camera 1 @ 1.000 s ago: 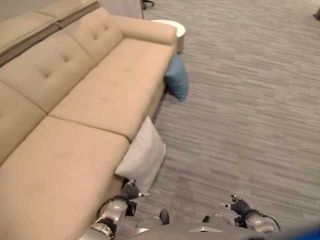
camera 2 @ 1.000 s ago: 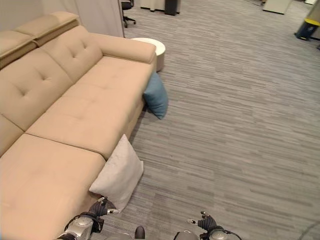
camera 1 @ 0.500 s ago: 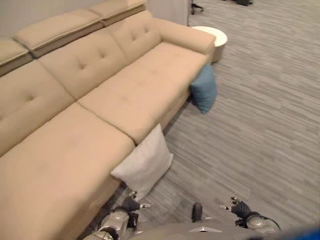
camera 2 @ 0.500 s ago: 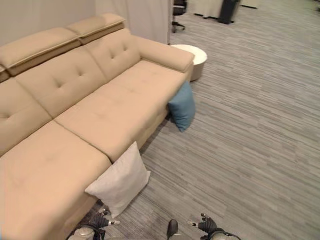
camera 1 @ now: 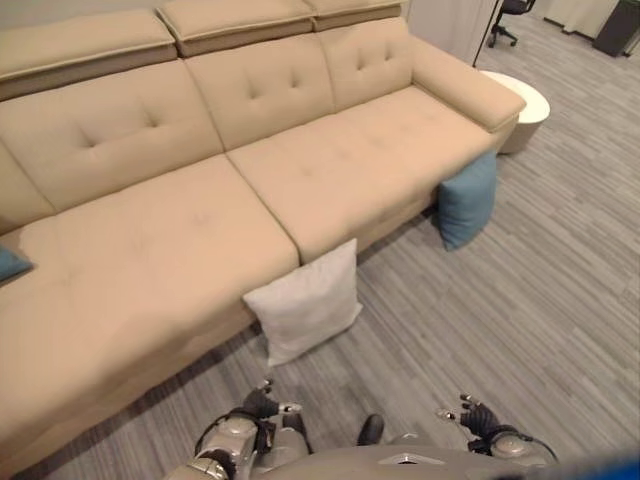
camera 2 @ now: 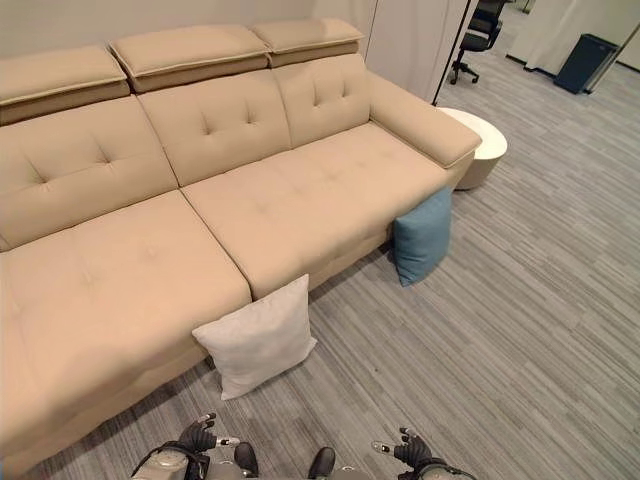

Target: Pick up all the scattered cushions and arrange them neatly on the sofa.

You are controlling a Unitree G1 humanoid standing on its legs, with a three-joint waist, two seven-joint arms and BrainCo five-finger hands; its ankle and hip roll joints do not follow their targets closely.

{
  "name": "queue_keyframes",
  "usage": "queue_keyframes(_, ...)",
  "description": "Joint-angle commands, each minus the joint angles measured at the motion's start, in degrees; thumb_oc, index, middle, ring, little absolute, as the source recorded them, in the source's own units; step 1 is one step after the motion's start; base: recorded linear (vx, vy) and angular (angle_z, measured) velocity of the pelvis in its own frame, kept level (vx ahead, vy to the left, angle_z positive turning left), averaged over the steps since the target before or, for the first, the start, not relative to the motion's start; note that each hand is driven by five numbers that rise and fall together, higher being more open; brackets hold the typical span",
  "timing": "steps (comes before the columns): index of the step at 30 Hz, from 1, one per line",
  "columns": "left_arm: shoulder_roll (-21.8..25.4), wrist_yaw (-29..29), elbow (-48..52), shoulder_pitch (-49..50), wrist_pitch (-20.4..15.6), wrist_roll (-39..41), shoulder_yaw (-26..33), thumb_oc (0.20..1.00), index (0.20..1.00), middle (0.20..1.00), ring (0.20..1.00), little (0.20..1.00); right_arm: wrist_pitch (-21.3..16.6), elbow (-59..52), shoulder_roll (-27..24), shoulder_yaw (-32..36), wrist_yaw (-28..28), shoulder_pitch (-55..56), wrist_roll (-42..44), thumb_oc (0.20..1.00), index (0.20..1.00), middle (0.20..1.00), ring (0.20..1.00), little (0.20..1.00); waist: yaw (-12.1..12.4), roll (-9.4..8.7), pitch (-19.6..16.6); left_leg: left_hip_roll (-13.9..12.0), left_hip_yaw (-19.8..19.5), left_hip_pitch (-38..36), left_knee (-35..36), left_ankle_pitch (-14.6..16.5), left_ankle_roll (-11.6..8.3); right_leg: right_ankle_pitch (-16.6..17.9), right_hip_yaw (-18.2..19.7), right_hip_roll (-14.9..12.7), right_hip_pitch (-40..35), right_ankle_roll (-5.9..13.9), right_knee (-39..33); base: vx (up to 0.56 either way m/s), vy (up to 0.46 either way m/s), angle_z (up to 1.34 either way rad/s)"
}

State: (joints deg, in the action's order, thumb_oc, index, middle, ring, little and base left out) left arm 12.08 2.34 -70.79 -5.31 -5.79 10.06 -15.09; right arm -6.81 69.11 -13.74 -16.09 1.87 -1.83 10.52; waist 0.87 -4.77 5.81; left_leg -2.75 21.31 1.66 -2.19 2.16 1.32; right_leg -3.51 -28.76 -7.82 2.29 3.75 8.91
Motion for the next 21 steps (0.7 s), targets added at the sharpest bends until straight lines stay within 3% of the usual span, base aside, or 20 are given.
queue_keyframes(1, 0.38, -0.37, 0.72, -0.63, -1.16, -0.65, 0.09, 1.000, 1.000, 1.000, 1.000, 1.000, -0.92, -1.27, -0.65, 0.55, 0.08, -2.81, 0.22, 1.000, 1.000, 1.000, 1.000, 1.000, 1.10, 1.12, 0.87, 0.50, -2.54, -0.45, -1.45, -0.68, -2.59, 5.50, 4.07, -4.84, -1.53, 6.66, 6.26, 0.13, 0.163, 0.13)
queue_keyframes(4, 1.03, -0.50, 0.79, -0.96, -1.07, -0.91, -0.05, 1.000, 1.000, 1.000, 1.000, 1.000, -0.96, -1.69, -0.27, 0.19, -0.02, -3.06, 0.49, 1.000, 1.000, 1.000, 1.000, 1.000, 0.53, 1.68, 1.25, 1.34, -4.50, -2.39, -0.43, -0.12, -1.76, 5.78, 7.58, -4.43, 1.31, 6.53, 11.19, 0.14, 0.085, 0.21)
queue_keyframes(8, 1.23, -0.48, 0.61, -1.01, -1.41, -0.81, -0.08, 1.000, 1.000, 1.000, 1.000, 1.000, -1.09, -2.20, -0.39, -0.16, -0.15, -2.96, 0.70, 1.000, 1.000, 1.000, 1.000, 1.000, 0.15, 1.89, 0.95, 1.97, -7.24, -3.92, 1.30, -0.03, -2.26, 5.99, 10.77, -3.54, 2.54, 5.68, 3.89, 0.17, -0.022, 0.45)
queue_keyframes(9, 1.29, -0.37, 0.29, -1.00, -1.51, -1.00, -0.11, 1.000, 1.000, 1.000, 1.000, 1.000, -1.16, -2.33, -0.40, -0.26, -0.10, -3.17, 0.71, 1.000, 1.000, 1.000, 1.000, 1.000, -0.33, 1.65, 0.96, 2.24, -8.61, -4.58, 1.67, 0.17, -2.46, 6.91, 14.00, -2.94, 3.71, 6.02, 0.20, 0.16, -0.067, 0.39)
queue_keyframes(10, 1.29, -0.37, 0.29, -0.99, -1.51, -1.00, -0.11, 1.000, 1.000, 1.000, 1.000, 1.000, -1.16, -2.32, -0.40, -0.27, -0.10, -3.17, 0.71, 1.000, 1.000, 1.000, 1.000, 1.000, -0.33, 1.69, 1.00, 2.19, -8.62, -4.65, 1.67, 0.22, -2.49, 6.92, 13.98, -2.88, 3.60, 6.01, 0.12, 0.17, -0.077, 0.35)
queue_keyframes(12, 1.13, -0.20, -0.25, -0.66, -1.75, -0.95, 0.35, 1.000, 1.000, 1.000, 1.000, 1.000, -1.14, -2.57, -0.30, -0.34, -0.09, -3.18, 0.70, 1.000, 1.000, 1.000, 1.000, 1.000, -1.00, 1.30, 1.13, 2.64, -10.68, -5.58, 1.72, 0.89, -2.91, 9.40, 18.21, -2.60, 5.06, 7.00, -4.69, 0.16, -0.084, 0.51)
queue_keyframes(15, 1.01, -0.09, -0.50, -0.37, -1.91, -1.02, 0.68, 1.000, 1.000, 1.000, 1.000, 1.000, -1.16, -2.44, -0.26, -0.47, -0.20, -3.12, 0.44, 1.000, 1.000, 1.000, 1.000, 1.000, -1.02, 1.15, 1.13, 2.62, -11.44, -6.31, 1.90, 1.33, -3.23, 10.67, 18.31, -2.56, 5.61, 7.51, -6.61, 0.17, -0.121, 0.47)
queue_keyframes(17, 0.97, -0.07, -0.83, 0.03, -2.06, -1.15, 0.55, 1.000, 1.000, 1.000, 1.000, 1.000, -1.11, -2.36, -0.35, -0.50, -0.44, -2.63, 0.42, 1.000, 1.000, 1.000, 1.000, 1.000, -1.44, 0.83, 0.93, 2.63, -13.19, -6.95, 1.89, 1.70, -3.64, 10.50, 20.44, -1.53, 4.97, 7.38, -6.96, 0.18, -0.169, 0.12)
queue_keyframes(21, 0.27, -0.34, -0.81, 0.04, -1.95, -1.18, -0.21, 1.000, 1.000, 1.000, 1.000, 1.000, -1.26, -2.13, -1.14, -0.47, -0.43, -1.82, 0.47, 1.000, 1.000, 1.000, 1.000, 1.000, -1.62, 0.87, 0.33, 0.74, -14.14, -5.63, -1.09, 2.25, -5.59, 9.00, 17.74, -0.74, 2.59, 6.45, -7.78, 0.12, -0.223, 0.43)
